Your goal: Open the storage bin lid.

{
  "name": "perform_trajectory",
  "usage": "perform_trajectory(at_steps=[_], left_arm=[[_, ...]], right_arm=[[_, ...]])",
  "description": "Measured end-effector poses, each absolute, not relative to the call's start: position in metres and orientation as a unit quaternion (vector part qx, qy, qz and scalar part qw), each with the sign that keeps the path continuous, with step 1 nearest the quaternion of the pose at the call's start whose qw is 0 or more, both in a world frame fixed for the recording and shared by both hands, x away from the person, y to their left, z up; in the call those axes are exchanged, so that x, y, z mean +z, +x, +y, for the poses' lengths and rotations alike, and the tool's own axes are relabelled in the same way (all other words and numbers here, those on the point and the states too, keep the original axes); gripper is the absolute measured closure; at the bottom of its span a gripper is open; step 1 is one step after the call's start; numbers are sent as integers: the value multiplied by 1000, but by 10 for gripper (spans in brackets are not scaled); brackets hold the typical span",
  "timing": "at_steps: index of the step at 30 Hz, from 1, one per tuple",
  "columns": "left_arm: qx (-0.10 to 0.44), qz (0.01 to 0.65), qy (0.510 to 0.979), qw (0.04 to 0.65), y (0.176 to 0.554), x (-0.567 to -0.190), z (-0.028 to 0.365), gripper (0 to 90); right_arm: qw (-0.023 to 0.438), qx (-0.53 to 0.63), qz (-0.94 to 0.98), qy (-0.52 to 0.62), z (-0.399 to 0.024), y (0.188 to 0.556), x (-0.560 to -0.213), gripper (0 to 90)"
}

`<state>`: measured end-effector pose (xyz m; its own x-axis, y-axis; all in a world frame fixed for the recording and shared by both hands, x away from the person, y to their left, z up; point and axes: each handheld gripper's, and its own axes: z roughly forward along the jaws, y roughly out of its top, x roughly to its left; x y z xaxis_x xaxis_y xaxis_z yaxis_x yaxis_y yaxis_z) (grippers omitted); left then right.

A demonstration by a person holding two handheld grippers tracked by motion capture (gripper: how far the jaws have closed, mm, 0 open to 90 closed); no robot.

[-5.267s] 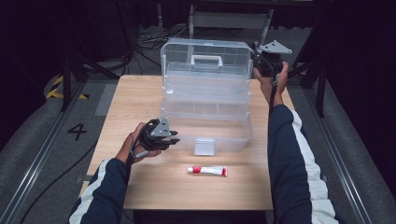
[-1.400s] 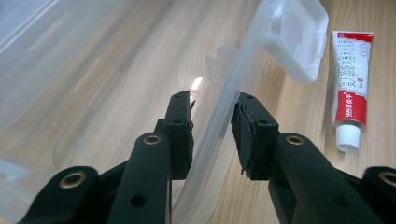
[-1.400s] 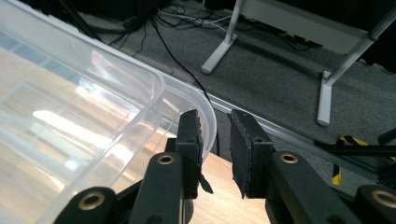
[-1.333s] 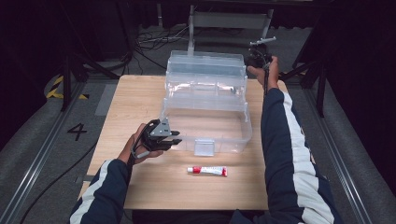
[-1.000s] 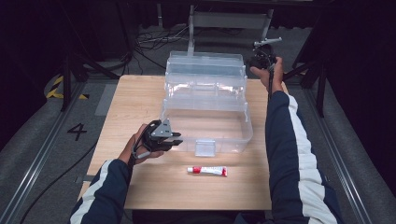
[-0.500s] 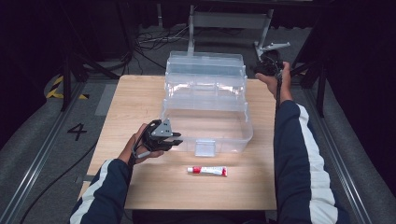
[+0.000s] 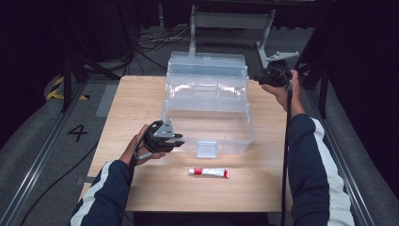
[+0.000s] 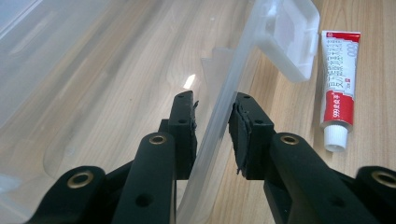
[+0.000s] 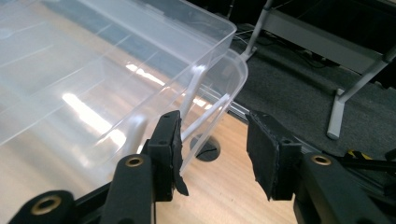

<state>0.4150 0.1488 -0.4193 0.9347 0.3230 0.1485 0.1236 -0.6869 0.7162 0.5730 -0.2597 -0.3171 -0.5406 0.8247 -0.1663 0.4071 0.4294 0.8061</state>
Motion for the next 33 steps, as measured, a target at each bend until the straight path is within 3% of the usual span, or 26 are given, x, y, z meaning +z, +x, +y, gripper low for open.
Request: perform_trajectory(at_steps=[33], left_arm=[[156, 128, 907, 369, 410, -418, 145, 705]], right_arm=[[276, 403, 820, 299, -281, 456, -328, 514]])
